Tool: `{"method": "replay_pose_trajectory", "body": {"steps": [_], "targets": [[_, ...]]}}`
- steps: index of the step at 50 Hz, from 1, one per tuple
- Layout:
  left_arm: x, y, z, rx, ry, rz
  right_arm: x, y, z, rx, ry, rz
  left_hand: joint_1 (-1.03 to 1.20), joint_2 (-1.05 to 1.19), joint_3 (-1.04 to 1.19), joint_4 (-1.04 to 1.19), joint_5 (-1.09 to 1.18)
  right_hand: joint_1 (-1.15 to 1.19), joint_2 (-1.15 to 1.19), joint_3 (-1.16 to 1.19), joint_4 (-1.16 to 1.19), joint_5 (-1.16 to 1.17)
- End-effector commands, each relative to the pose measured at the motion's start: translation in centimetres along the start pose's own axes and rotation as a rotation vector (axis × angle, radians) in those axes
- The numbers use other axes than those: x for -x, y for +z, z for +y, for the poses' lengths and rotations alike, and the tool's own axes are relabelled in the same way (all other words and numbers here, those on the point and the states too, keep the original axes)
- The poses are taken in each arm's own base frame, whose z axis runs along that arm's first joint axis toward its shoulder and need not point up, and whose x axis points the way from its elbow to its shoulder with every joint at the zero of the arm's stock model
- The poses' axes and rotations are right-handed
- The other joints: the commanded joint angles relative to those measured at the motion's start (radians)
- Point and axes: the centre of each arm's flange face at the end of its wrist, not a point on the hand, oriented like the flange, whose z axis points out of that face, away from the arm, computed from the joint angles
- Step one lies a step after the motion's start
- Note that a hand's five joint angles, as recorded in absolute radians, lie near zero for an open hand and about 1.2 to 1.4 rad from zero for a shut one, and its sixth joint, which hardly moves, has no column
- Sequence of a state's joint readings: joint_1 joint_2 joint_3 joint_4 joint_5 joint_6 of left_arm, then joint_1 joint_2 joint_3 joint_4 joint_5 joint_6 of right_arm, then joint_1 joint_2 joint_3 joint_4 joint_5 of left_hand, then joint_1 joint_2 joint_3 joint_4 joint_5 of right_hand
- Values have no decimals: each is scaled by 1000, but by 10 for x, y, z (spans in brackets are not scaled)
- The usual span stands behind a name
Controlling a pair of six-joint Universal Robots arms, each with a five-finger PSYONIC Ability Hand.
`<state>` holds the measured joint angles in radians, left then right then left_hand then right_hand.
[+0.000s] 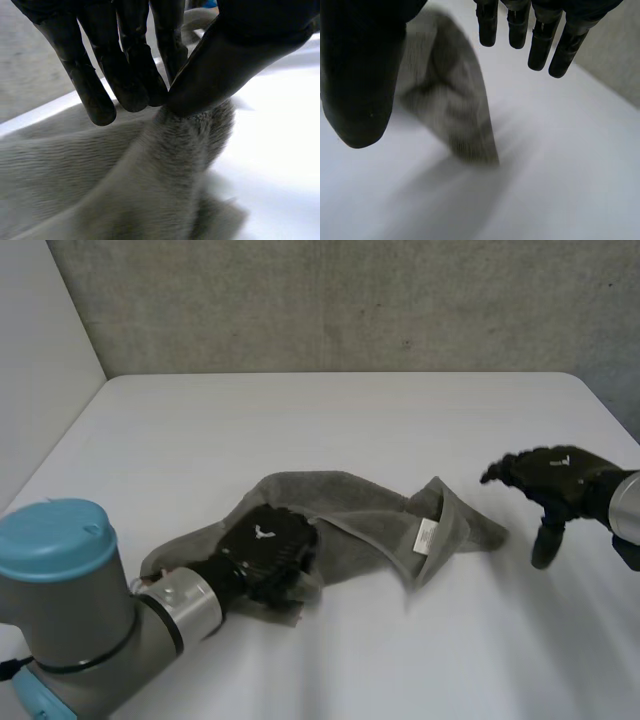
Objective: Fold the towel.
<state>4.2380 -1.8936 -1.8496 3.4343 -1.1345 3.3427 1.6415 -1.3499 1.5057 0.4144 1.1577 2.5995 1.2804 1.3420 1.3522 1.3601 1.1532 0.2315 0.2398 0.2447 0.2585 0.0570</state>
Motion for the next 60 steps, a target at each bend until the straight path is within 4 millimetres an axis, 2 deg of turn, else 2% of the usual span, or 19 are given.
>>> {"method": "replay_pose_trajectory", "body": {"steps": [1, 5, 7, 10, 12, 15, 27, 36, 39, 41, 42, 43, 44, 46, 52, 55, 57, 59, 60], "targets": [[28, -9, -2, 5, 10, -114, 37, -26, -36, -207, 62, -15, 116, 54, 44, 36, 68, -57, -65, -70, -84, -57], [34, -15, -2, 4, 3, -138, 55, -30, -40, -259, 43, -15, 116, 54, 44, 36, 68, -57, -65, -70, -84, -57], [37, -17, -1, 5, -1, -151, 79, -30, -36, -280, 5, -34, 116, 54, 44, 36, 68, -57, -65, -70, -84, -57], [40, -21, 3, 13, -10, -167, 92, -29, -32, -286, -14, -45, -94, -156, -166, -174, -141, -57, -65, -70, -84, -57], [42, -22, 5, 19, -15, -172, 113, -18, -18, -268, -58, -66, -179, -241, -251, -259, -227, -57, -65, -70, -84, -57], [42, -21, 8, 29, -21, -174, 128, -7, -1, -230, -133, -71, -315, -377, -387, -395, -362, -57, -65, -70, -84, -57], [47, -16, 14, 30, -23, -183, 143, 7, 49, -96, -499, -106, -395, -456, -466, -474, -442, -57, -65, -70, -84, -57], [49, -11, 19, 27, -35, -183, 142, 19, 45, -193, -530, -41, -515, -577, -587, -595, -562, -6, -14, -19, -33, -6], [50, -9, 19, 11, -25, -181, 140, 23, 42, -236, -524, -13, -577, -638, -648, -656, -624, 156, 148, 143, 129, 156], [51, -7, 19, -4, -18, -180, 140, 25, 39, -271, -525, 6, -641, -702, -713, -721, -688, 451, 443, 438, 424, 451], [51, -7, 19, -4, -18, -180, 140, 25, 39, -271, -525, 7, -641, -703, -713, -721, -689, 452, 444, 439, 425, 452], [51, -6, 21, 0, -17, -177, 140, 27, 40, -278, -524, 10, -667, -729, -739, -747, -715, 656, 648, 643, 629, 656], [50, -5, 24, 8, -18, -172, 140, 27, 40, -278, -524, 10, -691, -753, -763, -771, -738, 658, 650, 645, 631, 658], [49, -4, 25, 13, -17, -168, 141, 32, 44, -277, -516, 2, -691, -753, -763, -771, -738, 1162, 1154, 1149, 1135, 1162], [47, -2, 33, 36, -25, -158, 139, 32, 38, -281, -473, 7, -715, -776, -786, -794, -762, 1165, 1156, 1152, 1138, 1165], [46, -1, 35, 43, -26, -155, 122, 32, 23, -304, -380, 46, -715, -776, -786, -794, -762, 1165, 1156, 1152, 1138, 1165], [47, 0, 35, 41, -23, -157, 81, 15, -9, -370, -252, 151, -715, -776, -786, -794, -762, 1165, 1156, 1152, 1138, 1165], [48, 1, 34, 37, -21, -158, 63, 4, -24, -408, -184, 185, -718, -779, -789, -797, -765, 1165, 1156, 1152, 1138, 1165], [48, 1, 33, 32, -19, -158, 63, 4, -24, -409, -183, 185, -715, -776, -786, -794, -762, 1165, 1156, 1152, 1138, 1165]]}}
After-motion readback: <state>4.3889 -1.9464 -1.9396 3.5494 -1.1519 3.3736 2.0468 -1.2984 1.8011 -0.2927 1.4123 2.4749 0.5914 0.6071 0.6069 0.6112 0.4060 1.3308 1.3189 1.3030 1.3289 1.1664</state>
